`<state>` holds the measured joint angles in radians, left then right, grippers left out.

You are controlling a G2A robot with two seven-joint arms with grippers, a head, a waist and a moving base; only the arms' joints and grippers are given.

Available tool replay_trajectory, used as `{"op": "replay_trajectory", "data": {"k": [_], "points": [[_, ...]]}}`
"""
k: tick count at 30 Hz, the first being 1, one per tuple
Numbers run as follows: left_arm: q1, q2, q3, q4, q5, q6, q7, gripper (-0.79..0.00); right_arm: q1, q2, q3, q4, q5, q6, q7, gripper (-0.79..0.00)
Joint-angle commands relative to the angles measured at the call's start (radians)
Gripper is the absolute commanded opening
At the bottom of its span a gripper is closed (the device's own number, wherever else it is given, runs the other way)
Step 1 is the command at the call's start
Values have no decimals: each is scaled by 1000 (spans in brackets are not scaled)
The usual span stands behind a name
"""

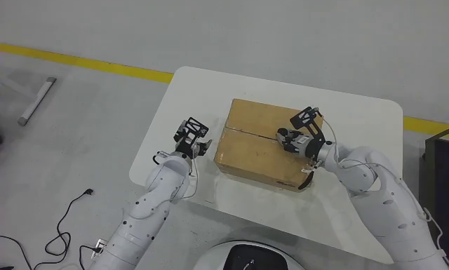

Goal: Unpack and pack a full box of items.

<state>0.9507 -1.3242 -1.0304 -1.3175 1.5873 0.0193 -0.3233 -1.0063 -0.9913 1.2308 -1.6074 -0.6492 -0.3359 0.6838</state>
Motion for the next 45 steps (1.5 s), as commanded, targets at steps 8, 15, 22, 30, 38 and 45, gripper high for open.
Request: {"op": "replay_trajectory", "data": {"k": [8, 15, 22, 30, 38, 45], "points": [[-2, -1, 2, 6, -3, 0, 3, 0, 9, -3, -9, 7, -7, -3, 12, -785], [-13, -6, -11, 21, -32, -7, 54, 0, 14, -5, -14, 14, -6, -2, 17, -785], [-90, -25, 0, 149, -99, -51, 116, 0, 12, -5, -10, 14, -3, 4, 21, -785], [-143, -41, 45, 222, -73, -137, 190, -329, 14, -6, -6, 8, -7, 12, 25, -785], [-153, -49, 48, 234, -70, -144, 222, -785, 21, -9, -13, 10, -7, 16, 26, -785], [-147, -52, 42, 225, -63, -142, 247, -785, 26, -11, -18, 14, -8, 16, 29, -785]]}}
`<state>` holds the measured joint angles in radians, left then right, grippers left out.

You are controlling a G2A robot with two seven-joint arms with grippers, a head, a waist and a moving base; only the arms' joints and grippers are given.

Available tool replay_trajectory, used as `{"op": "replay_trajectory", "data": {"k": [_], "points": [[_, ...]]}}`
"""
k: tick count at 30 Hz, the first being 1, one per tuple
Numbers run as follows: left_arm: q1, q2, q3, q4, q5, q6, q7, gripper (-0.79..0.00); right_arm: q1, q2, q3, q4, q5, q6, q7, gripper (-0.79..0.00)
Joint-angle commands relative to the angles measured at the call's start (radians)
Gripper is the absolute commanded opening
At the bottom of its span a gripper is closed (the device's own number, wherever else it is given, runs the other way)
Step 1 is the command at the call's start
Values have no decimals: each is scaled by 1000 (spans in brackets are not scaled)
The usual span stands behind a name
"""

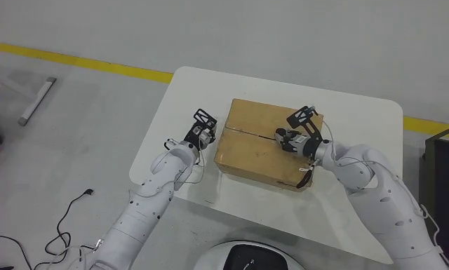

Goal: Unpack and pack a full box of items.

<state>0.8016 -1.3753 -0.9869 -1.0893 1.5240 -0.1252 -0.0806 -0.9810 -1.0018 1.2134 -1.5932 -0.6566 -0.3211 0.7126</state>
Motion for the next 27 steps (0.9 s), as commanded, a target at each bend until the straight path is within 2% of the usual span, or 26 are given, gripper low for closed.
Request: {"op": "replay_trajectory", "data": {"k": [1, 7, 15, 23, 27], "points": [[3, -1, -3, -7, 2, 4, 7, -785, 1, 0, -1, 0, 0, 1, 1, -785], [14, -2, -4, -29, 52, 51, 15, -785, -3, -1, 2, 1, -1, 1, 1, -785], [47, 1, -24, -102, 117, 127, 3, -785, -6, -2, 0, 0, -4, 2, 4, -785], [85, 4, -53, -174, 142, 156, -20, -785, -4, -3, -3, 2, -5, -1, 7, -785], [94, 3, -65, -209, 148, 172, -24, -600, -5, -4, -3, 2, -6, -2, 6, -785]]}}
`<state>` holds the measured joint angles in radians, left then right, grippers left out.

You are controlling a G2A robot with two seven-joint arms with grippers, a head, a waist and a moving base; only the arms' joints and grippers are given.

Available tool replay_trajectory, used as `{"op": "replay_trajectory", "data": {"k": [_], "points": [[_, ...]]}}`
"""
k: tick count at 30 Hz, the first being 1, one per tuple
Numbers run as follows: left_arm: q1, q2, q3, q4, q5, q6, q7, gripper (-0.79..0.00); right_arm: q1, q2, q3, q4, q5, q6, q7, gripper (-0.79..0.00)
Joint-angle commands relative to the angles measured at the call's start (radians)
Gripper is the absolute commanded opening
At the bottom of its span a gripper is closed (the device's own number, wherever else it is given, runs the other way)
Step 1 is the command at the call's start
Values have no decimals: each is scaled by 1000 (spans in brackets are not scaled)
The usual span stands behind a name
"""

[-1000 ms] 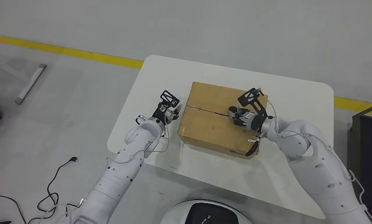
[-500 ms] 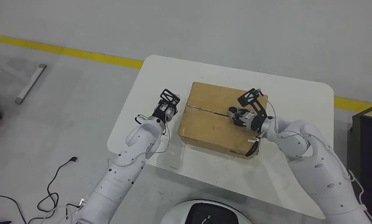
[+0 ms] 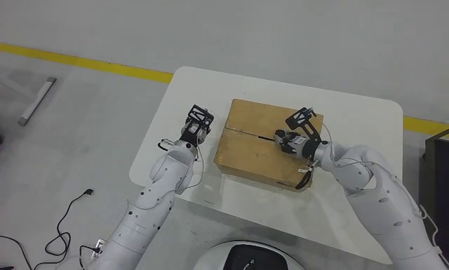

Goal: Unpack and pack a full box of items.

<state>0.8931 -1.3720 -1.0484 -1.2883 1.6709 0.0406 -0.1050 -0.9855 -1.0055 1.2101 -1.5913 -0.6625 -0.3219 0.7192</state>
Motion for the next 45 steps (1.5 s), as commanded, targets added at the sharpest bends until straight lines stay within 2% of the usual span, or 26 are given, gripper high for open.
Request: {"op": "replay_trajectory", "data": {"k": [1, 4, 6, 13, 19, 23, 25, 26, 29, 31, 32, 33, 34, 38, 40, 42, 45], "points": [[3, -1, -6, -17, 3, 11, -1, -560, 0, 0, 0, 0, 1, -3, -1, -785], [5, -3, -11, -31, 13, 23, -4, -486, 0, -1, 1, -1, 1, -1, -1, -785], [3, -4, -13, -34, 17, 29, -4, -480, -1, -1, 2, -2, 2, -2, -2, -785], [-11, -13, -17, -21, 24, 67, 4, -496, -2, -1, 5, -4, 1, -2, 0, -785], [-40, -25, -20, 1, 18, 115, 19, -551, -3, -1, 7, -9, 0, 0, 1, -785], [-56, -30, -21, 0, 16, 117, 31, -477, -4, -2, 8, -12, -1, 2, -1, -785], [-62, -32, -22, -4, 13, 109, 34, -486, -5, -2, 9, -12, -1, 5, -2, -785], [-64, -33, -22, -8, 16, 106, 39, -517, -5, -2, 10, -13, -1, 7, -2, -785], [-67, -35, -22, -21, 15, 88, 48, -499, -5, -2, 13, -18, 3, 13, -2, -785], [-63, -36, -24, -36, 12, 75, 53, -545, -6, -3, 14, -24, 9, 18, 1, -785], [-60, -36, -25, -45, 10, 64, 54, -628, -6, -3, 13, -27, 9, 19, 3, -785], [-56, -36, -26, -57, -1, 48, 56, -751, -7, -3, 11, -29, 9, 21, 4, -785], [-52, -36, -29, -67, -7, 34, 58, -785, -7, -4, 9, -31, 8, 23, 5, -785], [-37, -34, -30, -109, 2, -14, 60, -785, -4, -6, -3, -34, 2, 32, 9, -785], [-30, -34, -32, -125, 0, -30, 57, -705, 0, -8, -11, -34, -1, 36, 12, -785], [-26, -34, -31, -139, -4, -52, 56, -471, 5, -10, -19, -33, -5, 36, 12, -785], [-25, -35, -28, -149, -12, -76, 54, -249, 11, -12, -27, -28, -11, 42, 11, -785]]}}
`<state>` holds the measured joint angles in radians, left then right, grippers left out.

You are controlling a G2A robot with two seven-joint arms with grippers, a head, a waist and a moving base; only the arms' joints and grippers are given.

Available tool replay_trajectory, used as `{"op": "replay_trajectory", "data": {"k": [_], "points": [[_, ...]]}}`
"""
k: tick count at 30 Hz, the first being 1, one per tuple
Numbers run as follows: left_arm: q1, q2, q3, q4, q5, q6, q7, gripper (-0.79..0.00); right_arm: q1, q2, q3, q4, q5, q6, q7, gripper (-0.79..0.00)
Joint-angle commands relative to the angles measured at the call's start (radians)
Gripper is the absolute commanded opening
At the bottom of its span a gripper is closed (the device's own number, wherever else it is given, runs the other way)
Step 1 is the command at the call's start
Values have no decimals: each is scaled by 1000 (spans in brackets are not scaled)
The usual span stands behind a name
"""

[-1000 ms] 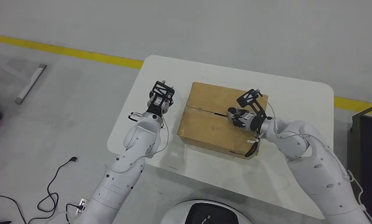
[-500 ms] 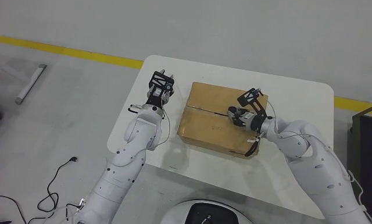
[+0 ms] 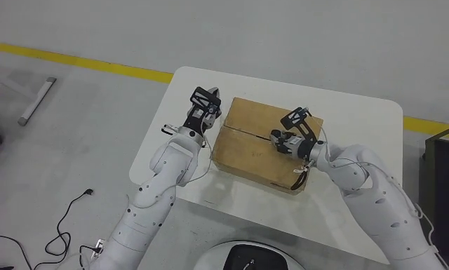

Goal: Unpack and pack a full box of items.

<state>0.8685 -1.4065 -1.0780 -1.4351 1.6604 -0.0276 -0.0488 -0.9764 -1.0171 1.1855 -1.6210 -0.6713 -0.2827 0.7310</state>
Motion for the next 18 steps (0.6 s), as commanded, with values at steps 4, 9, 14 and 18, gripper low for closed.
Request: {"op": "replay_trajectory", "data": {"k": [4, 9, 14, 18], "points": [[-7, -5, 15, -5, -8, -35, -3, 0, 6, -2, -1, 7, 5, 14, 1, -785], [-18, -10, 32, -4, -7, -60, -1, 0, 3, 2, 37, -12, 30, 27, 12, -754], [-31, -16, 52, 6, -3, -87, -2, 0, -17, 14, 112, -50, 52, 45, 40, -637], [-36, -20, 71, 7, 8, -112, -6, 0, -37, 24, 172, -80, 68, 46, 72, -656]]}}
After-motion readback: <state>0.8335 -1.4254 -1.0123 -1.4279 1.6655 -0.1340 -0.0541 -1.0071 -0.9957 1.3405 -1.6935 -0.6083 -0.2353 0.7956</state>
